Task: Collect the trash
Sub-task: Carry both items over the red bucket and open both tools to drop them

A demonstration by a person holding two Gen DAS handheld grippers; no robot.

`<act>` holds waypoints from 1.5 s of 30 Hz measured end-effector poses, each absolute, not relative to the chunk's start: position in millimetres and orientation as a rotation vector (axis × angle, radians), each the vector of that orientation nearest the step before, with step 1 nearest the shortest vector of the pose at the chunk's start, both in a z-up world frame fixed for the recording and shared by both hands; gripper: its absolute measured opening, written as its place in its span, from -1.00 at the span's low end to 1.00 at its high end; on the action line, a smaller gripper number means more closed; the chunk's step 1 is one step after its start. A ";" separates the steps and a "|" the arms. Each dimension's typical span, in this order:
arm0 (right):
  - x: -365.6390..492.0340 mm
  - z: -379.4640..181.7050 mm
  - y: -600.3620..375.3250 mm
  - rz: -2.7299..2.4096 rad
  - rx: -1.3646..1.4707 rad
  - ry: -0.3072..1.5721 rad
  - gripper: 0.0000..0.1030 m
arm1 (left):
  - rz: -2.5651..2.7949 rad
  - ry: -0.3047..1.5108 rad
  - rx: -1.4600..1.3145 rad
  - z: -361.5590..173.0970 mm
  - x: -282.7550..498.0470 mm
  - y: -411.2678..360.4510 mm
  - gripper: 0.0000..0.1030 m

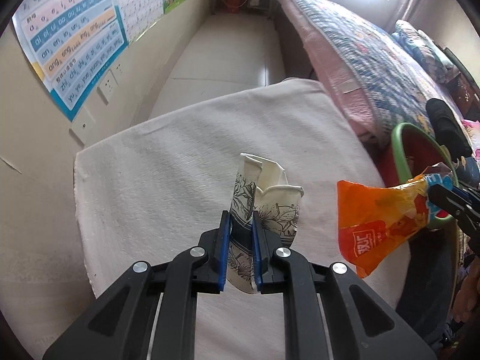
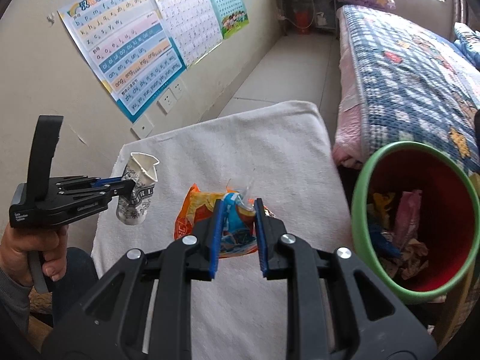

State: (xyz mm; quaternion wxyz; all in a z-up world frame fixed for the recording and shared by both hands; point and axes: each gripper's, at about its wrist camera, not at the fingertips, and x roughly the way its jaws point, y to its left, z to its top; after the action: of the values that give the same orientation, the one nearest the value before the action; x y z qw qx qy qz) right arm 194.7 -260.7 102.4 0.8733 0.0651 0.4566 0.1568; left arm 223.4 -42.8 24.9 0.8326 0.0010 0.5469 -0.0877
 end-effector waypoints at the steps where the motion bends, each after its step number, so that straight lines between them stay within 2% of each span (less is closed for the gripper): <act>1: 191.3 105.6 -265.8 0.321 0.137 0.945 -0.61 | -0.190 1.153 0.006 28.3 220.8 -46.0 -0.79; 23: 149.5 148.2 -382.6 0.125 0.163 0.814 -0.61 | -0.366 1.058 0.030 84.5 207.7 -161.0 -0.79; 45: 148.9 152.7 -483.0 -0.049 0.156 0.779 -0.61 | -0.568 1.028 0.082 102.4 219.6 -294.5 -0.78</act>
State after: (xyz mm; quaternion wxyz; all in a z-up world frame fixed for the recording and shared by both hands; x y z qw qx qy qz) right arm 148.9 -483.0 152.7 0.9219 0.0761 0.3792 -0.0238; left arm 219.6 -294.5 102.4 0.8317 0.0387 0.4848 -0.2678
